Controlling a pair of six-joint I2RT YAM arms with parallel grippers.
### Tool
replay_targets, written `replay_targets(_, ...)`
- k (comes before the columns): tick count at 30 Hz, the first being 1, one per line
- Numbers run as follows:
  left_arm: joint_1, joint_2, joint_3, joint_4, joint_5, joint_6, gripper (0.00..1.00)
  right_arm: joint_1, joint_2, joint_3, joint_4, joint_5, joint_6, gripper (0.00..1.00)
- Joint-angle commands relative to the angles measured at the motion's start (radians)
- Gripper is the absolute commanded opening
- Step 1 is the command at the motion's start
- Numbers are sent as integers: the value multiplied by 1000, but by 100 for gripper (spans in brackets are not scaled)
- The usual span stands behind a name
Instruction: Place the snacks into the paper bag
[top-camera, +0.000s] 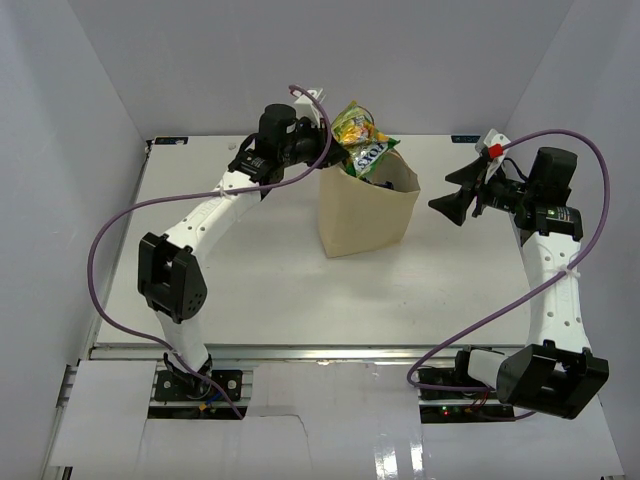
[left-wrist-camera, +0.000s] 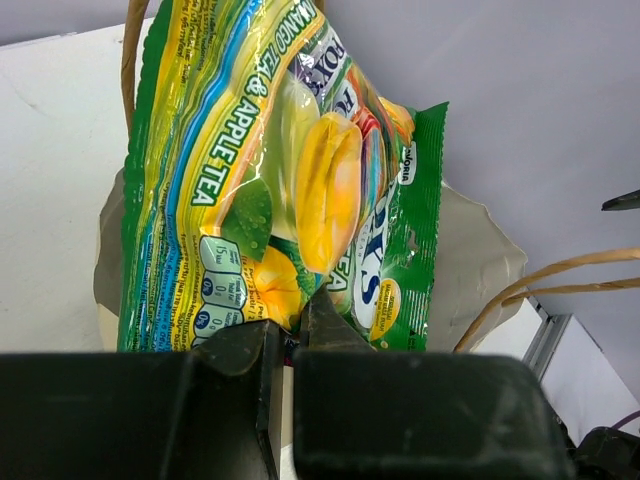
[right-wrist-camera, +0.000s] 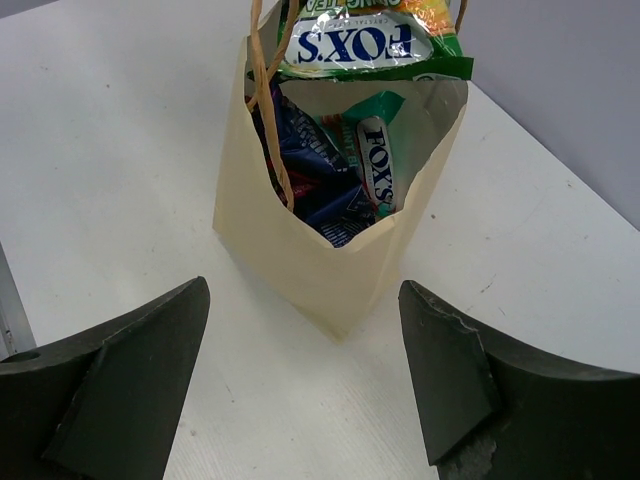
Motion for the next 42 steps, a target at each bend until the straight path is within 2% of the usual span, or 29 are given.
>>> replay_targets(1,-18,-57,49,7,21,38,3,-5,-19,-17,18,-7,-1,82)
replay_targets(10,-31,-99,-4,-10,9,41,41,-5,-2,-11,21,-4,-7,82)
replay_targets(16,-33,-192,-10,-14,-41,75,58,-5,-4,-6,13,29,-1,83)
replay_targets(17,-33,-215,-36,-13,-55,83,64,-5,-4,-5,10,38,-1,83)
replay_targets(19,-33,-315,-86,-7,-92,112,71,-5,-9,-3,7,81,1,87)
replay_targets(20,-33,-353,-162,9,-107,120,78,-5,-10,-5,7,99,1,90)
replay_targets(22,-33,-492,-262,35,-168,132,87,-5,-15,-8,7,159,10,99)
replay_targets(23,-33,-541,-369,44,-187,130,95,-4,-21,-12,7,198,15,90)
replay_targets(26,-31,-726,-572,50,-235,120,98,-4,-25,-17,15,316,58,90)
replay_targets(31,-30,-994,-796,-29,-307,60,98,-5,-32,-14,29,524,162,90)
replay_targets(33,-31,-1066,-876,-43,-348,35,98,-3,-47,-26,53,651,202,90)
replay_targets(36,-31,-1180,-925,-76,-402,2,98,-3,-70,-42,67,782,259,90)
replay_targets(42,-31,-1255,-965,-119,-425,-24,98,-3,-116,-85,67,858,318,90)
